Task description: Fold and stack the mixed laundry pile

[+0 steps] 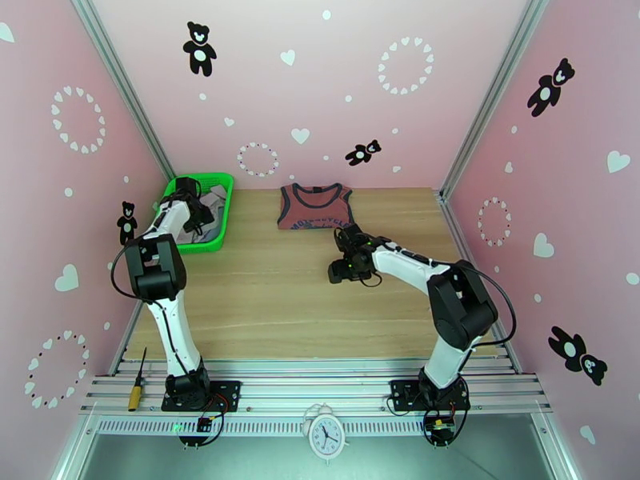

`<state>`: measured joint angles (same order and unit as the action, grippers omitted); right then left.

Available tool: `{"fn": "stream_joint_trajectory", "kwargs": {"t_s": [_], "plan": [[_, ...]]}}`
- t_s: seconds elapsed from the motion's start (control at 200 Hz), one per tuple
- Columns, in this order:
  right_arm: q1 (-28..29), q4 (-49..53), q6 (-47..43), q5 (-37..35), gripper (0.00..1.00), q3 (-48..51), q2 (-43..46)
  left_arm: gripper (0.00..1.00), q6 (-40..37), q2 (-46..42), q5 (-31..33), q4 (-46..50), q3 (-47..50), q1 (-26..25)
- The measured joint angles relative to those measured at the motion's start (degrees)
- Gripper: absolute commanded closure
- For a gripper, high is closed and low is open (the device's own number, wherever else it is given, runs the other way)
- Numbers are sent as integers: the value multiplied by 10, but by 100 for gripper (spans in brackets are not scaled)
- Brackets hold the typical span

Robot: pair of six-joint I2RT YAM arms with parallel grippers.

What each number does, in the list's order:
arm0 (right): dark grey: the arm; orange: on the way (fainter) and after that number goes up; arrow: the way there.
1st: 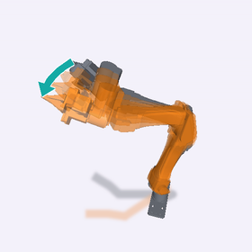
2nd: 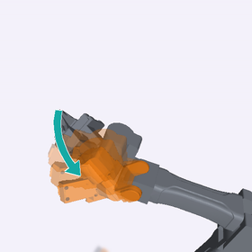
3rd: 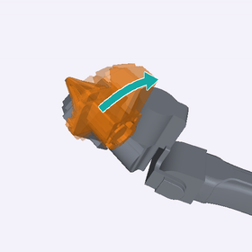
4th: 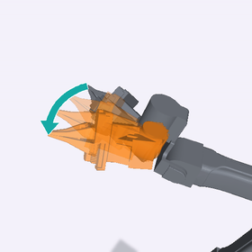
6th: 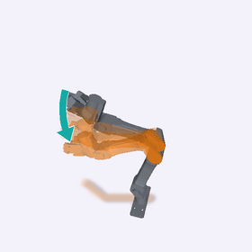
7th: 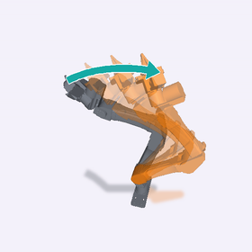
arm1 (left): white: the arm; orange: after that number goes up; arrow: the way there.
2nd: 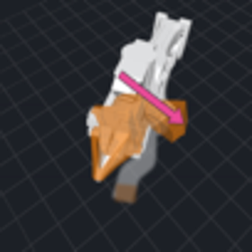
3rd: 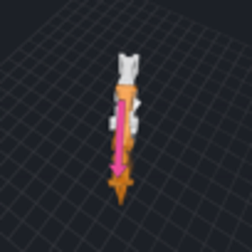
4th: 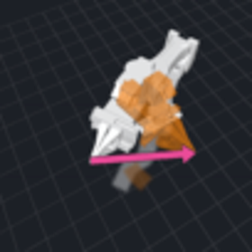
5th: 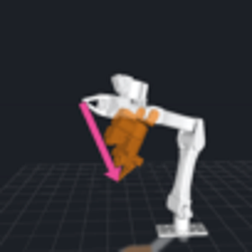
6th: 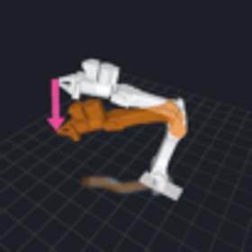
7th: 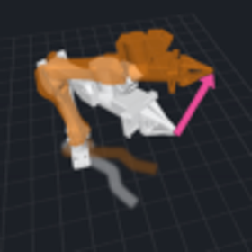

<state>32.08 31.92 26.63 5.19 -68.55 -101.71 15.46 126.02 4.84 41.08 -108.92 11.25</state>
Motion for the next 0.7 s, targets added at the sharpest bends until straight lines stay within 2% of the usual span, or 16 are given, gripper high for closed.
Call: {"fn": "stream_joint_trajectory", "kwargs": {"t_s": [0.215, 0.37, 0.581, 0.696], "plan": [[14, 2, 5, -10, 24, -3, 0, 100, -4, -23, -8, 1, -7, 0], [17, 5, 9, -15, 25, -3, 4, 100, -5, -104, -26, 22, -13, 1], [17, 8, 11, -24, 25, -1, 40, 100, -3, -213, -90, 97, -128, -2], [17, 6, 13, -27, 26, 12, 71, 100, 9, -264, -130, 136, -165, -25]]}}
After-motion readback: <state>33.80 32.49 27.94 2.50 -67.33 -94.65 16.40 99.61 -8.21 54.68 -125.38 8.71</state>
